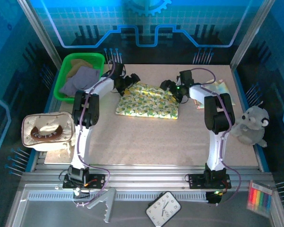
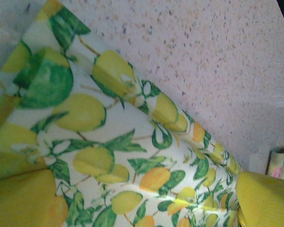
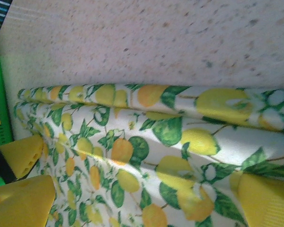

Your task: Fold and stack the skirts

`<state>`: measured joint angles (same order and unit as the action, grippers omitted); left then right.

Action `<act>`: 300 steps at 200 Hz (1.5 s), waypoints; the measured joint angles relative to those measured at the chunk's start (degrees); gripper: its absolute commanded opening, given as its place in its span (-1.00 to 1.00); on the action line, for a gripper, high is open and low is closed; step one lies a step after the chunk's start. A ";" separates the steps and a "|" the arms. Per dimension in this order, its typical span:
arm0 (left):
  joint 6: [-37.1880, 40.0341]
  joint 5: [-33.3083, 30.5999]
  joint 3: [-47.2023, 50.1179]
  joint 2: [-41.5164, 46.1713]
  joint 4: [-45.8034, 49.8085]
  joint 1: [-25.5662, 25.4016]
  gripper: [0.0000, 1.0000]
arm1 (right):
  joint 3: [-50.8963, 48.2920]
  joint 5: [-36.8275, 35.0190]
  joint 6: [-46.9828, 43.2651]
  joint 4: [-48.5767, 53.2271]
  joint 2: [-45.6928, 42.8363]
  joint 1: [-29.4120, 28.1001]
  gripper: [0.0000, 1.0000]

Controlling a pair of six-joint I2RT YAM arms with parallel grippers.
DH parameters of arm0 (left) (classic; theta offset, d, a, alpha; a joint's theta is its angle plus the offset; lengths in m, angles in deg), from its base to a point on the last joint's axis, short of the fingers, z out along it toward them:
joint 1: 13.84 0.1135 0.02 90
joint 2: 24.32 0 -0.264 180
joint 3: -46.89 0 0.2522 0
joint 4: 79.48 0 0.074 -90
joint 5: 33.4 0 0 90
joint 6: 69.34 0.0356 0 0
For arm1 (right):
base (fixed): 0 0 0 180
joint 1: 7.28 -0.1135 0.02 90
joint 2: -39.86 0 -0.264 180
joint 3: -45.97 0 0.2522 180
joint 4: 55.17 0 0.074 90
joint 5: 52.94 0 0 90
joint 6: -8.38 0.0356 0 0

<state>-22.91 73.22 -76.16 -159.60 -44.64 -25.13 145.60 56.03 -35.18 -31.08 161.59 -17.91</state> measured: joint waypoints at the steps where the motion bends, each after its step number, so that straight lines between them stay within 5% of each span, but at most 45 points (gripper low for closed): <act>1: 0.00 0.00 0.00 0.00 0.00 0.00 0.98 | 0.00 0.00 0.00 0.00 0.00 0.00 1.00; 102: -10.29 2.99 -4.52 -5.79 -9.66 -0.46 0.98 | 7.13 0.20 9.40 -6.34 7.45 -1.64 1.00; 164: -8.20 1.44 -5.14 -6.23 -9.42 0.00 0.98 | 8.20 0.59 2.38 -3.30 7.48 1.16 1.00; 238: -7.08 1.64 -4.94 -5.84 -9.22 -0.04 0.98 | 4.00 -0.68 -5.99 4.72 1.88 7.72 1.00; 300: -5.31 3.10 0.90 2.05 -4.63 -0.26 0.98 | -1.05 1.70 -7.04 7.04 -9.77 6.14 1.00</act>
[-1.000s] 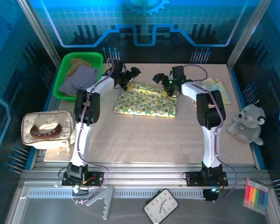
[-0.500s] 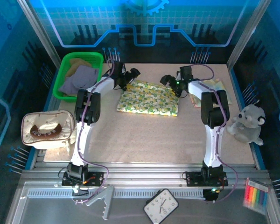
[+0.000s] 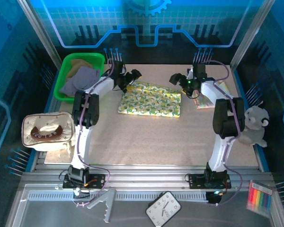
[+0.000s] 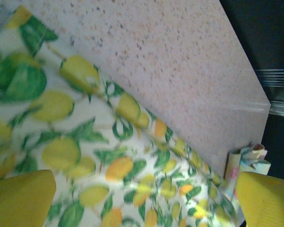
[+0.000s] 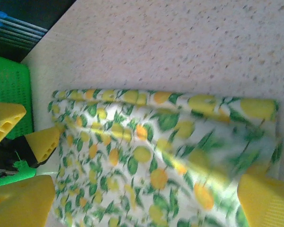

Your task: Fold and stack the skirts

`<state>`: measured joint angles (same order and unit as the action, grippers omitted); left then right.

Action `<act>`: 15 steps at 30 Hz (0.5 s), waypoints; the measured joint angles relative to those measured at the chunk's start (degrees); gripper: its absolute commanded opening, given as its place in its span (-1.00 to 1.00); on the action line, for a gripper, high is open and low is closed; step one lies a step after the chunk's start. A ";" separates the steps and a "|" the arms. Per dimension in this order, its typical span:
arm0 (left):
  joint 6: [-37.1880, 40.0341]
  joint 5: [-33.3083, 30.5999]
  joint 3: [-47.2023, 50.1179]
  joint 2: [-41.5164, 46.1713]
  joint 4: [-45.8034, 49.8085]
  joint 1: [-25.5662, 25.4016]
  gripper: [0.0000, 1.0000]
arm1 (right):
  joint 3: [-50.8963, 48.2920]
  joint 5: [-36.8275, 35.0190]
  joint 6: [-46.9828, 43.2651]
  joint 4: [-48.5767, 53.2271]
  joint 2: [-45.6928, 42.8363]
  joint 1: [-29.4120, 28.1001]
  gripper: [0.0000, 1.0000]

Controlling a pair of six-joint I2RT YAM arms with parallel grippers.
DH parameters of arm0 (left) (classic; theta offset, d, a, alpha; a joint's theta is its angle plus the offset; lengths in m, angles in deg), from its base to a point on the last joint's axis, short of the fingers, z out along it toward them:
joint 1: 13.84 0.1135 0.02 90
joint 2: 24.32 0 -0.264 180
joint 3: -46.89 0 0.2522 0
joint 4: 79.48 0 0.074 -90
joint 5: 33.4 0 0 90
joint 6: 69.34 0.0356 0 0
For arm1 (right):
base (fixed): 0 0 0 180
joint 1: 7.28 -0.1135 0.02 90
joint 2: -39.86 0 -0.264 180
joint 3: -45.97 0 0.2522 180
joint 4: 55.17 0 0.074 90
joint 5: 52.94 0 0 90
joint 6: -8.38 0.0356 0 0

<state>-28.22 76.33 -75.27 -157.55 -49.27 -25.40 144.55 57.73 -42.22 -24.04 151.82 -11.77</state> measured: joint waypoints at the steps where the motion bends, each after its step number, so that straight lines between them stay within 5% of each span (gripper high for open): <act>1: 0.07 -0.11 1.25 1.92 0.57 -0.09 0.98 | -1.49 -0.22 0.28 0.57 -2.08 -0.09 1.00; 8: 0.02 -0.68 10.47 14.29 -0.42 -3.43 0.98 | -21.62 -5.62 8.13 -3.21 -16.17 -0.07 1.00; 15: -5.60 3.17 18.12 15.45 -4.48 -8.96 0.98 | -34.97 -4.87 17.14 -9.57 -20.52 -0.13 0.93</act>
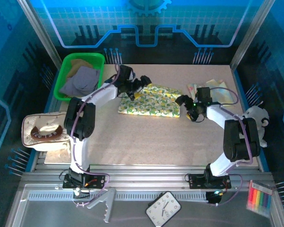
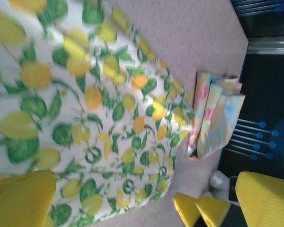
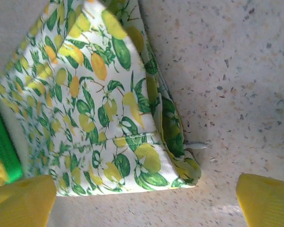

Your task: Fold and stack the skirts

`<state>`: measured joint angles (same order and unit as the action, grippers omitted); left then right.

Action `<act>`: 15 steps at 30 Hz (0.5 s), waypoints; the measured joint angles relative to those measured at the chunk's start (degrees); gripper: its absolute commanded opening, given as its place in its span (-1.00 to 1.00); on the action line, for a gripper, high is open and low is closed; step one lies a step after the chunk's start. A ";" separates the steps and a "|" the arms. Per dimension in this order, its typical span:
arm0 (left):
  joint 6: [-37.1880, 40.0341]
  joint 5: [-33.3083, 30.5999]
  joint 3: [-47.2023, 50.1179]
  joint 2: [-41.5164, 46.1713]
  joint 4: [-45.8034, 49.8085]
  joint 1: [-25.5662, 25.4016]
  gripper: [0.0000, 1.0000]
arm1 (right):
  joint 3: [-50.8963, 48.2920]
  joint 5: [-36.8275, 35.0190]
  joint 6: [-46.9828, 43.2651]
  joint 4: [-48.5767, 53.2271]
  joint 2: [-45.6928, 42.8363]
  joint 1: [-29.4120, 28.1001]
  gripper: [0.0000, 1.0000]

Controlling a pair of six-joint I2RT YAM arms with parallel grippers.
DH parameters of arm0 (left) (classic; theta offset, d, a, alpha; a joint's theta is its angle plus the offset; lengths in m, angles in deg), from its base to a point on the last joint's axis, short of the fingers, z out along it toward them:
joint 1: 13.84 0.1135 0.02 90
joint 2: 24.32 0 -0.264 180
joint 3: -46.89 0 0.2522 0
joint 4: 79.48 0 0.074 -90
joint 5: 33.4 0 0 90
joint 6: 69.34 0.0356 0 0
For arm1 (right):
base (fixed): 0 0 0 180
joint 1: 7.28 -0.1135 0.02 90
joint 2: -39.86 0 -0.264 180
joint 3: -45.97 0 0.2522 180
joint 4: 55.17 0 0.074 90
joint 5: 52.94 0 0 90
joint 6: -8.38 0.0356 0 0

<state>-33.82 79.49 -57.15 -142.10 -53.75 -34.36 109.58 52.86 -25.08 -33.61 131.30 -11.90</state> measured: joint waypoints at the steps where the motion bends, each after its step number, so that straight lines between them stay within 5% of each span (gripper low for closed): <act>1: -1.44 0.59 1.53 0.00 -1.40 -0.74 0.98 | -1.99 0.13 1.51 -1.27 -0.63 -0.17 0.93; 15: -8.85 2.49 8.09 -1.62 -7.43 -3.02 0.98 | -8.68 0.90 13.90 -13.00 -1.31 -5.62 0.84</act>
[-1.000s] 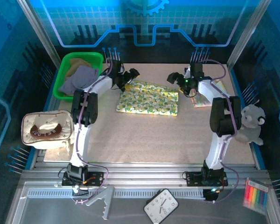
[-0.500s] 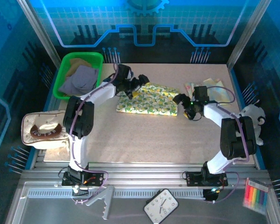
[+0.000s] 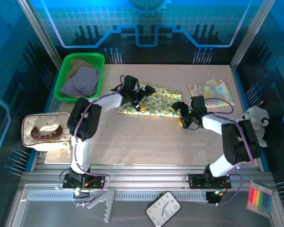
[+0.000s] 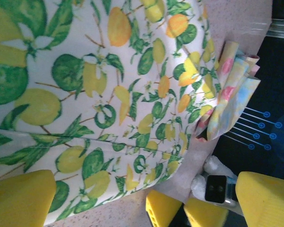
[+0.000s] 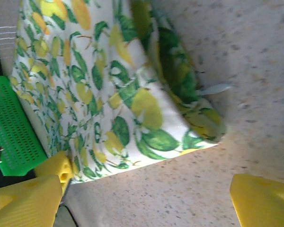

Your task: Fold and stack the skirts

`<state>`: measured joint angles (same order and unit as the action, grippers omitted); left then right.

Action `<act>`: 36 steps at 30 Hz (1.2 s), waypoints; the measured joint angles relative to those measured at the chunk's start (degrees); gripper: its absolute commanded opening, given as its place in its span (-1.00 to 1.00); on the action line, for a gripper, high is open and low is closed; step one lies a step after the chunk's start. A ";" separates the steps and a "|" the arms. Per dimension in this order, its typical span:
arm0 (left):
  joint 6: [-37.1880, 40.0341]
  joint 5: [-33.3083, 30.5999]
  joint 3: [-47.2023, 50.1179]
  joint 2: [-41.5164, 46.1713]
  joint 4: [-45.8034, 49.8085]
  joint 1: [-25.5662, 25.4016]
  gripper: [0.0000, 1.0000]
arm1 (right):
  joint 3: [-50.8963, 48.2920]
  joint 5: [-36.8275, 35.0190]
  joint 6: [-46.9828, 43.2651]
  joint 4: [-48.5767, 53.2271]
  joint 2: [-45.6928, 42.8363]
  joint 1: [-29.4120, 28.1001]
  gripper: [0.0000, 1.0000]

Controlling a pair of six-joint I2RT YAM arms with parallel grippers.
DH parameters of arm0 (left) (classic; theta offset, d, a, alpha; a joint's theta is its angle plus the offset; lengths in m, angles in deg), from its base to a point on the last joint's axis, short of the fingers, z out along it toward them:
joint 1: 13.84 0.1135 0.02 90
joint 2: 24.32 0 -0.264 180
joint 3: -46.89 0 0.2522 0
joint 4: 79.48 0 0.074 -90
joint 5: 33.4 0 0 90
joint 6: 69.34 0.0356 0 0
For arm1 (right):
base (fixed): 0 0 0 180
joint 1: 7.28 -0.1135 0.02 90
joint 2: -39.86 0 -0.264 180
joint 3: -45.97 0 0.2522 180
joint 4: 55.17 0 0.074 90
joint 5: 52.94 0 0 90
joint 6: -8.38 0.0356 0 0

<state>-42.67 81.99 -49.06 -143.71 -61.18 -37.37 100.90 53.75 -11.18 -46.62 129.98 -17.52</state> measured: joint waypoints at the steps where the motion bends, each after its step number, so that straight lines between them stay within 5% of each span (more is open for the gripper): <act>1: 0.02 0.00 0.04 -0.39 0.04 0.00 0.98 | 0.00 -0.13 0.22 -0.57 0.07 -0.28 0.84; 26: 0.44 0.33 1.38 -1.86 -0.92 0.00 0.98 | -1.92 -8.37 7.23 -18.80 7.06 -4.09 0.51; 36: 0.46 0.44 1.42 -1.42 -0.22 -0.44 0.98 | -3.78 -14.23 11.54 -28.72 11.28 -5.97 -0.29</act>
<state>-42.21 82.42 -47.64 -145.13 -61.40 -37.81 97.12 39.52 0.36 -75.34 141.26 -23.49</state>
